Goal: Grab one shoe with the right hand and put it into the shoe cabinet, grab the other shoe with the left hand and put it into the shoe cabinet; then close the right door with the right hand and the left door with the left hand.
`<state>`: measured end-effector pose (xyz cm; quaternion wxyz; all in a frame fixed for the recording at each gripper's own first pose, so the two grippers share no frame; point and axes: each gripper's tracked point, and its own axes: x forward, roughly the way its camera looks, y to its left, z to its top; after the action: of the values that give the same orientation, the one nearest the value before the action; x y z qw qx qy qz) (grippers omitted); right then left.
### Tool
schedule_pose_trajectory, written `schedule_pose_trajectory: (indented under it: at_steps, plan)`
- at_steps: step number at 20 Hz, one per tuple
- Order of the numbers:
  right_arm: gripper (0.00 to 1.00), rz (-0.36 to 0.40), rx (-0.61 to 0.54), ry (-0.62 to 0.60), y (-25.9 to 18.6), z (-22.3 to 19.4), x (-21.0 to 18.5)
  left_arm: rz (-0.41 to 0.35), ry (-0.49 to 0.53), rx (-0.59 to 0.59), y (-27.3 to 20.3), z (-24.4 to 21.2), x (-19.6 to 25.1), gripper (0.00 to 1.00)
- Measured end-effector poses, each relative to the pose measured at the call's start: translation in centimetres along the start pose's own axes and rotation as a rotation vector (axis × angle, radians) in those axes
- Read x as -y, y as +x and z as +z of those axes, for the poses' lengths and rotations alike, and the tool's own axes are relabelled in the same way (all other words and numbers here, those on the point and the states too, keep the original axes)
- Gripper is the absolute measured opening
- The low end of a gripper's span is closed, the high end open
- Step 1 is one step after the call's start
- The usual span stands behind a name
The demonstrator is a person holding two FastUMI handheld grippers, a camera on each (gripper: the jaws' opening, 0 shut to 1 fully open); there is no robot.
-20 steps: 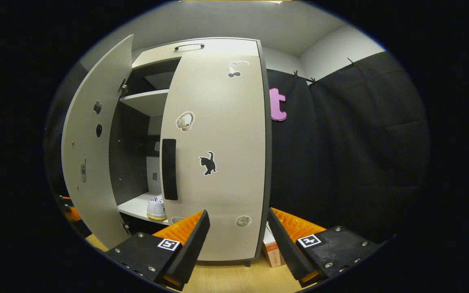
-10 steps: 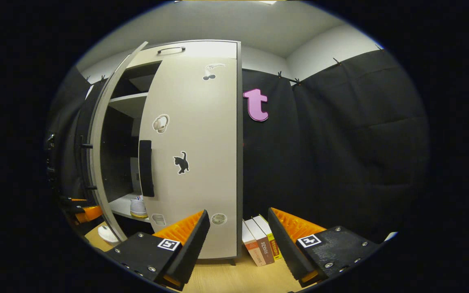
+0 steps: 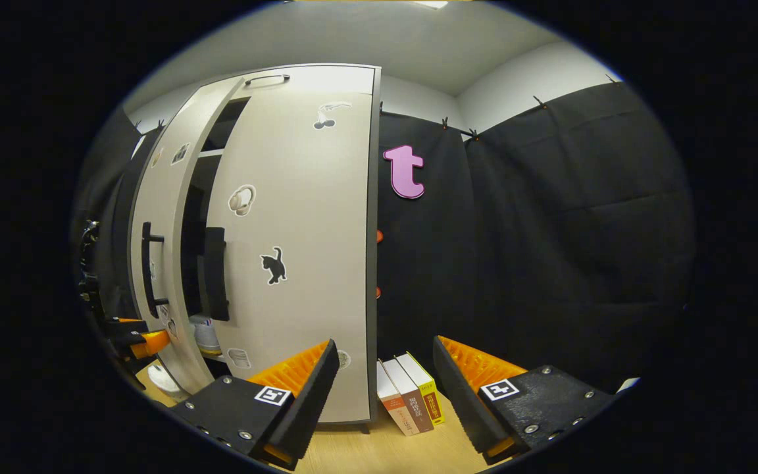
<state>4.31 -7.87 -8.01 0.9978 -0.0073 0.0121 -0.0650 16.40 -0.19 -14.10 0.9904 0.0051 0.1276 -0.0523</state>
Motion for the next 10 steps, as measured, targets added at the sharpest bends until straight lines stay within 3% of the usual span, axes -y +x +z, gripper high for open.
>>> schedule_pose_trajectory:
  at_steps: [2, 10]
  plan:
    - [0.89, 0.006, -0.004, 0.001, 0.6, -0.2, -0.2, 0.012, -0.007, -0.005, 0.5, -0.1, 0.2, 0.94]
    - [0.89, 0.067, -0.043, 0.008, 3.4, -0.5, -2.2, 0.050, -0.005, -0.053, 1.2, -0.2, 0.6, 0.94]
